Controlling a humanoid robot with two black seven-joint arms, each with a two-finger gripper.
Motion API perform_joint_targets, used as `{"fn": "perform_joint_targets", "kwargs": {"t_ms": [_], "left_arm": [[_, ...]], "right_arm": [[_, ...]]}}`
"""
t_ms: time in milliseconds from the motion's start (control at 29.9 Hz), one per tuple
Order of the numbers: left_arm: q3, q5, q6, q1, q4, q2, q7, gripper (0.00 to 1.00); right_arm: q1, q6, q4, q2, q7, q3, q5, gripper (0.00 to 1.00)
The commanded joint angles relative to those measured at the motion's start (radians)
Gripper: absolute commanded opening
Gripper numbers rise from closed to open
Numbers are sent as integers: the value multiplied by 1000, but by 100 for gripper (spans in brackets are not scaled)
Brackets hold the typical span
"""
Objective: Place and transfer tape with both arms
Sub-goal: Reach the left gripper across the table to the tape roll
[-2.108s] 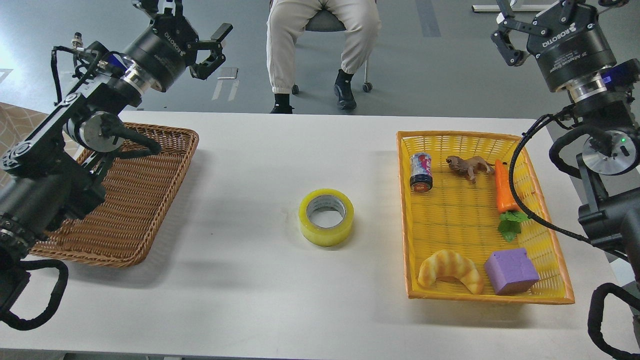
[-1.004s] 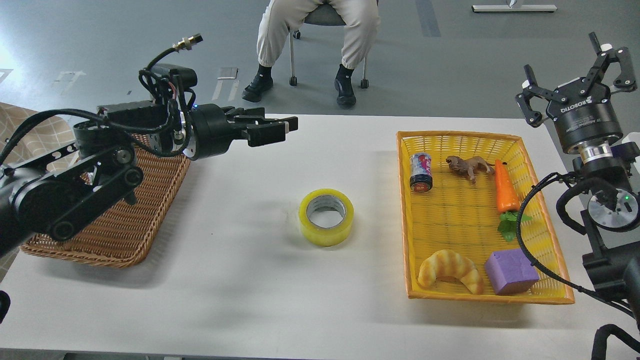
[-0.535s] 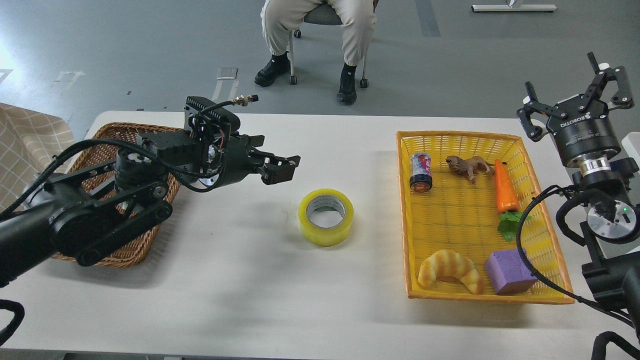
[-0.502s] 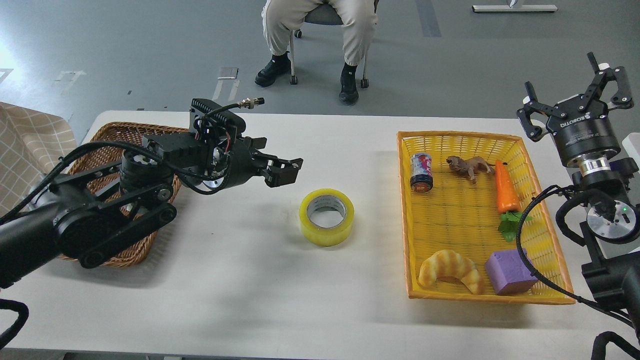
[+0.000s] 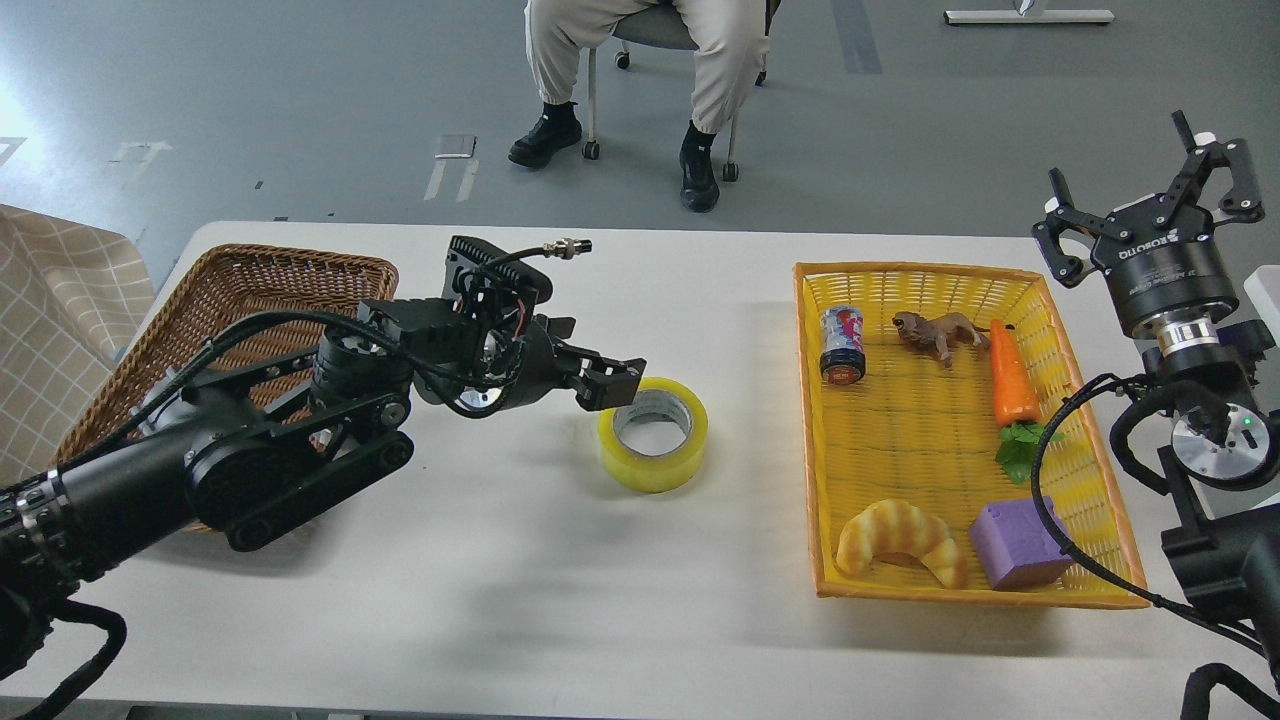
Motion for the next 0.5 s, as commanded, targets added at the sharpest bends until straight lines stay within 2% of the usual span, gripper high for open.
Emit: {"fn": "perform_joint_targets", "kwargs": {"t_ms": [0, 268, 468], "left_arm": [[5, -1, 0, 0, 42, -22, 11, 98], [8, -2, 0, 4, 64, -102, 51, 98], [33, -4, 0, 12, 70, -109, 71, 98]], "right_arm": [[0, 0, 0, 1, 0, 0, 0, 100], [-2, 0, -2, 1, 0, 0, -2, 100], [-2, 0, 0, 1, 0, 0, 0, 100]]}}
